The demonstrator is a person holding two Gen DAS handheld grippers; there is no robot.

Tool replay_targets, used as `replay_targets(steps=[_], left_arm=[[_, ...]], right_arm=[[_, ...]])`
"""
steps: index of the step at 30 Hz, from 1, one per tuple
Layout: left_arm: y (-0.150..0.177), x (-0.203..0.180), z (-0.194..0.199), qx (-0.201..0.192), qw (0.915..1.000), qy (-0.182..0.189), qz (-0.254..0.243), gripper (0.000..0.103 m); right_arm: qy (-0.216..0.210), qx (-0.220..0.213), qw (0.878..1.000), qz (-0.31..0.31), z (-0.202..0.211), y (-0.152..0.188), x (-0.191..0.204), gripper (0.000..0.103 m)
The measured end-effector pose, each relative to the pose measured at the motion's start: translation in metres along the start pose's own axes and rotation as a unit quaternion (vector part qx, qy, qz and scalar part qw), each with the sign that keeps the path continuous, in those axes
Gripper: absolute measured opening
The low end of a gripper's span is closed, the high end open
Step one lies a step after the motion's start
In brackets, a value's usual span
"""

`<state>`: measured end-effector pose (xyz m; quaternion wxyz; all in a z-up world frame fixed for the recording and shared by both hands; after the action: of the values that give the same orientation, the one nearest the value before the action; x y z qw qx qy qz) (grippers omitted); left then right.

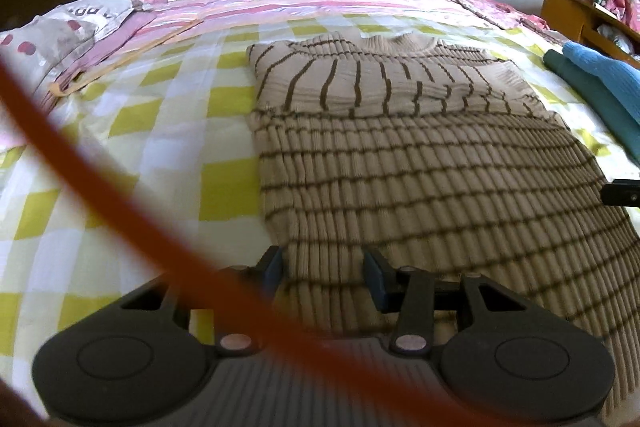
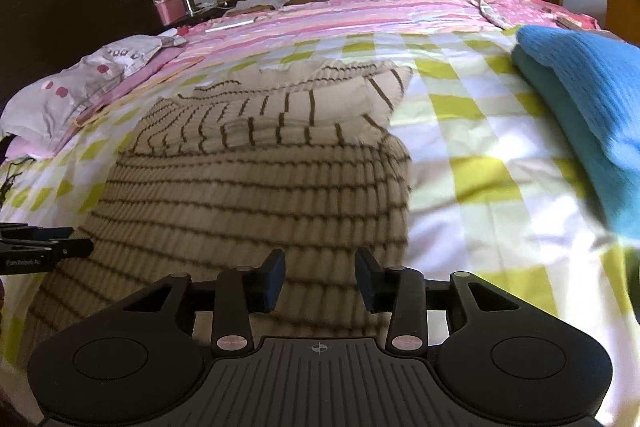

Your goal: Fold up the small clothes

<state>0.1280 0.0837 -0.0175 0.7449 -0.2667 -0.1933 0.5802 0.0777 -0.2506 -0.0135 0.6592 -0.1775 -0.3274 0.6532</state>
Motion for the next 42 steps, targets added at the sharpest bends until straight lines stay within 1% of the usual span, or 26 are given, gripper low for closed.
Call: replay_targets(steps=[10, 14, 20, 29, 36, 42], left_arm=[[0.028, 0.001, 0.019, 0.014, 0.9999, 0.005, 0.007, 0.050], [0.036, 0.001, 0.026, 0.022, 0.9997, 0.005, 0.006, 0.051], [0.048, 0.006, 0.036, 0.034, 0.9993, 0.001, 0.013, 0.055], [0.059, 0.005, 0.044, 0.057, 0.9981, 0.013, 0.020, 0.055], [0.064, 0.003, 0.048, 0.067, 0.9971, 0.027, 0.025, 0.054], [0.069, -0.003, 0.052, 0.072, 0.9970, 0.027, 0.013, 0.054]], right_arm=[[0.013, 0.038, 0.999, -0.026, 0.029, 0.041, -0.018, 0.038], [0.004, 0.053, 0.998, -0.043, 0.038, 0.055, -0.020, 0.038], [-0.019, 0.077, 0.995, -0.061, 0.048, 0.069, -0.015, 0.038], [-0.043, 0.093, 0.991, -0.081, 0.058, 0.085, -0.012, 0.038], [-0.058, 0.092, 0.989, -0.100, 0.061, 0.089, -0.013, 0.038], [-0.077, 0.097, 0.987, -0.106, 0.062, 0.093, -0.013, 0.038]])
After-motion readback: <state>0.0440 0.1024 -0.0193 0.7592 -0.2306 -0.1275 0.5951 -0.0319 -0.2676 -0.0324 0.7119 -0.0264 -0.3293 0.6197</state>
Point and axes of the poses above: each gripper's, at about its wrist camera, not at the fingertips, and z roughly against the way its jaws point, x to its left, y to its underside, the point moved 3 cm from there along -z, roughly the way its jaws point, and after that the axes turned 4 degrees about x, right-handed, at the moved point
